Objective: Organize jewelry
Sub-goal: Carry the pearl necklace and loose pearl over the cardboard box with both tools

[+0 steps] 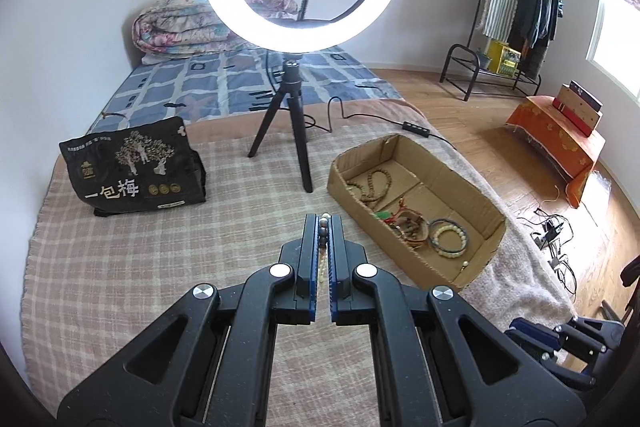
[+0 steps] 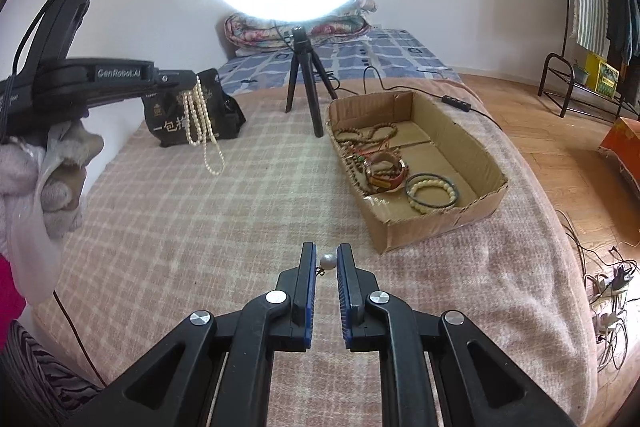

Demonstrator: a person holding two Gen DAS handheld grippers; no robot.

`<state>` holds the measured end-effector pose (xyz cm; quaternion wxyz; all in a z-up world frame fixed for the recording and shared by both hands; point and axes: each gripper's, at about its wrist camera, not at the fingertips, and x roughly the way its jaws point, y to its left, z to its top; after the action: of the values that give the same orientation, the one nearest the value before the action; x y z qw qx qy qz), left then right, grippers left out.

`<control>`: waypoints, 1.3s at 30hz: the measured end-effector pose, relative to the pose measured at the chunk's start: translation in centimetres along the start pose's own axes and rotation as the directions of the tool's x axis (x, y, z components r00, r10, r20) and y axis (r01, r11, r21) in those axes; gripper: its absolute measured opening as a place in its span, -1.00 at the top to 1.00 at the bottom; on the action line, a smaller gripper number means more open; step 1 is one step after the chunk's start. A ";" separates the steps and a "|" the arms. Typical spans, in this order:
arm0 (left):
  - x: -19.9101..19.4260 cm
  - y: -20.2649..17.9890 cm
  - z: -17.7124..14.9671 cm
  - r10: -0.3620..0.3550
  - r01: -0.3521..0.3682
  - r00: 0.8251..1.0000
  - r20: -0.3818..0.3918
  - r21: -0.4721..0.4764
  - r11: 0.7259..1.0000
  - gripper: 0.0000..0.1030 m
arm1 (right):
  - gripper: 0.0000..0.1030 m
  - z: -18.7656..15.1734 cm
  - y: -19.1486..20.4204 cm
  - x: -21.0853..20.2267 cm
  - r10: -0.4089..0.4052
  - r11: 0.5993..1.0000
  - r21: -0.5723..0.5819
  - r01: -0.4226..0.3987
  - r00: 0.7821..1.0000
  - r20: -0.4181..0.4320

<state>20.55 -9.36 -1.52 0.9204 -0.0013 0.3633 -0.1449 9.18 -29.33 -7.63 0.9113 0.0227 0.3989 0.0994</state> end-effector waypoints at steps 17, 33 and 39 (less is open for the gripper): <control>2.5 -4.8 3.9 -0.061 0.060 0.998 0.029 0.035 0.998 0.97 | 0.84 4.9 -5.5 0.8 -0.038 0.999 0.024 0.038 0.999 0.017; 8.8 -8.6 7.4 -0.085 0.084 0.996 0.018 0.067 0.994 0.97 | 0.84 7.8 -9.1 4.9 -0.051 0.999 0.016 0.051 0.999 -0.004; 11.6 -9.8 8.4 -0.081 0.080 0.997 0.011 0.077 0.994 0.97 | 0.84 8.3 -10.6 6.2 -0.055 0.998 0.032 0.056 0.998 -0.015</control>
<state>31.60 -22.76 -2.00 0.9157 0.0181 0.3507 -0.1955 21.11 -38.16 -7.70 0.9104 0.0259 0.4073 0.0676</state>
